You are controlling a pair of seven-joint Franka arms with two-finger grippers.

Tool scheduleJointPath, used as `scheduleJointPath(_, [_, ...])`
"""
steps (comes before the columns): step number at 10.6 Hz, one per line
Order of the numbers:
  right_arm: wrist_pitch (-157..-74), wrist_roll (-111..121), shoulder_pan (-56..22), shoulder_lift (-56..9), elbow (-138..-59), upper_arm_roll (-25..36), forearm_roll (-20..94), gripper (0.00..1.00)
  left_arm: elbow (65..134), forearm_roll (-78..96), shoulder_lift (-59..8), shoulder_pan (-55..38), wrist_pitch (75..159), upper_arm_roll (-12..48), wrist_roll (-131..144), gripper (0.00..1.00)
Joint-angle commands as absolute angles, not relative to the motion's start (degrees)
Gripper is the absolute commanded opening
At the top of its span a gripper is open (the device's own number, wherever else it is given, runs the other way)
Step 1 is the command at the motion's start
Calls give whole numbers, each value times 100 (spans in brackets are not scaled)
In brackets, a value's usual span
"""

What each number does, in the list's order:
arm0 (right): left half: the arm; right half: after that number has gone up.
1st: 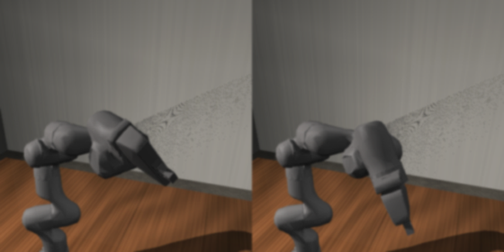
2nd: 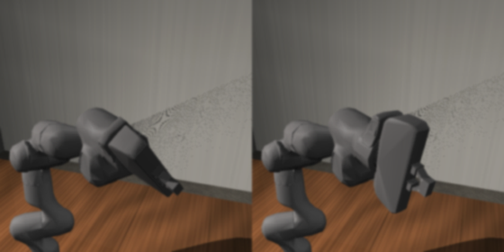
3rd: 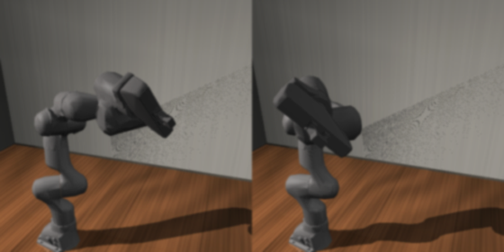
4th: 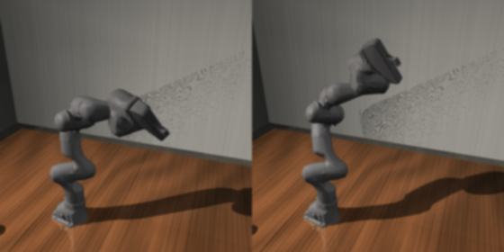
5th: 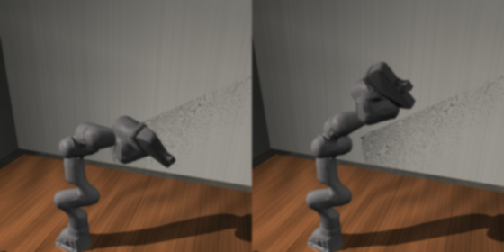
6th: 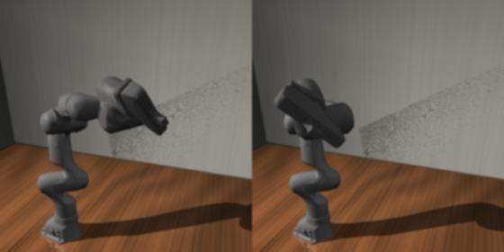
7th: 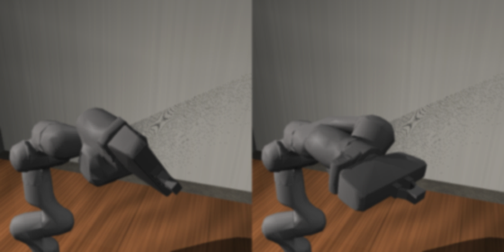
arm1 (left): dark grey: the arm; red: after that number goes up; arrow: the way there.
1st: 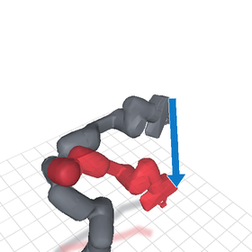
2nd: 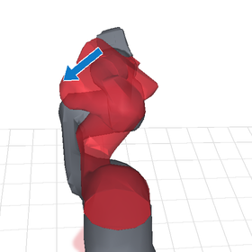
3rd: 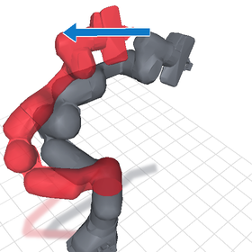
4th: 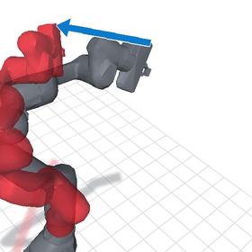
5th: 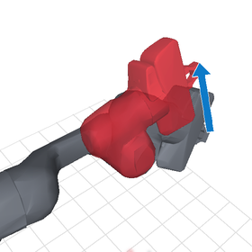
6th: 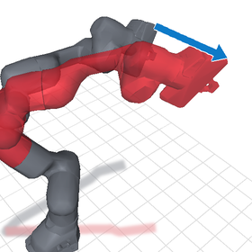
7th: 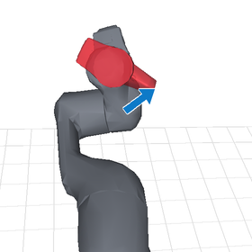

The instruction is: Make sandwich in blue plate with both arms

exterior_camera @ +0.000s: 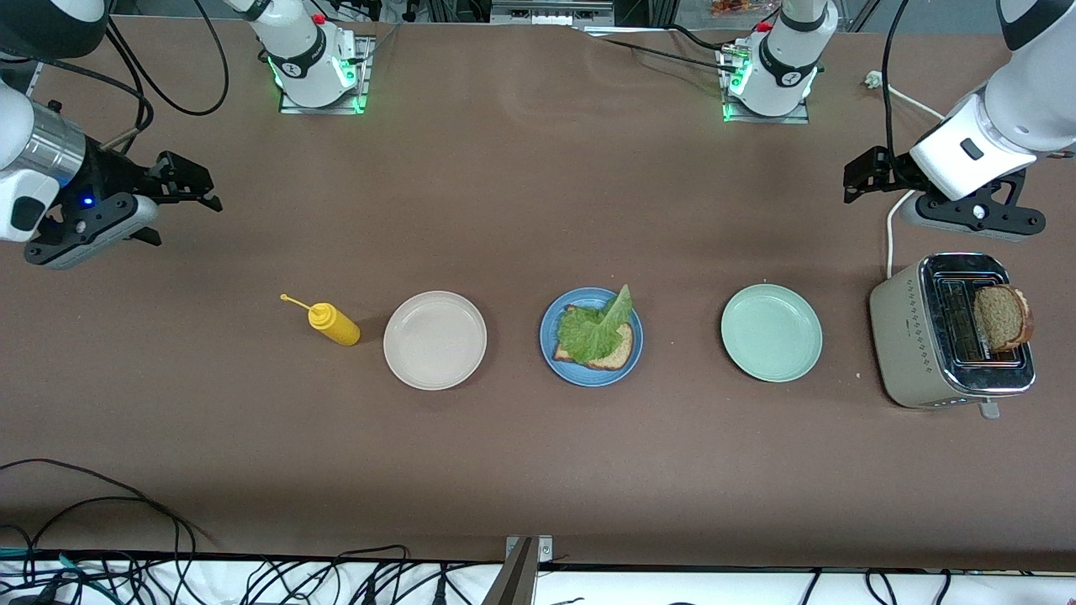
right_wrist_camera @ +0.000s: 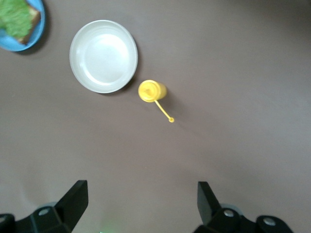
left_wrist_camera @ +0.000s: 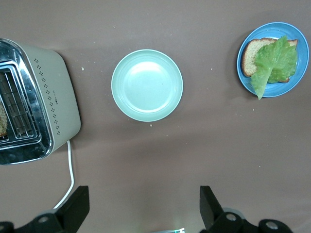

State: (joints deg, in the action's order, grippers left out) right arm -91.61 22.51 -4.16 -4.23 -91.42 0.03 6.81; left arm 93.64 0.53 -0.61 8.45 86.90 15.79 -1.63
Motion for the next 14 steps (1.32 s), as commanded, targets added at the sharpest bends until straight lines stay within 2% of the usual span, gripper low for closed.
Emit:
scheduleJointPath(1, [-9386,1003,-422,-27,-9491,-360,53,100,9246,158,-88,861,8640,1582,-132,100])
scheduleJointPath(3, [-9876,1002,-422,227,-9850,33,61,100,9246,158,-88,861,8640,1582,-132,100])
scheduleJointPath(4, [-10297,950,-422,255,-9922,113,27,100,9246,158,-88,861,8640,1582,-132,100])
scheduleJointPath(5, [-10353,906,-431,264,-9914,140,-26,100,9246,158,-97,853,8640,1582,-132,100])
scheduleJointPath(11, [-9748,307,-422,360,-9704,114,-176,100,9246,158,-88,861,8640,1582,-132,100])
scheduleJointPath(14, [-9738,264,-422,343,-9703,114,-202,100,9246,158,-88,853,8640,1591,-132,100])
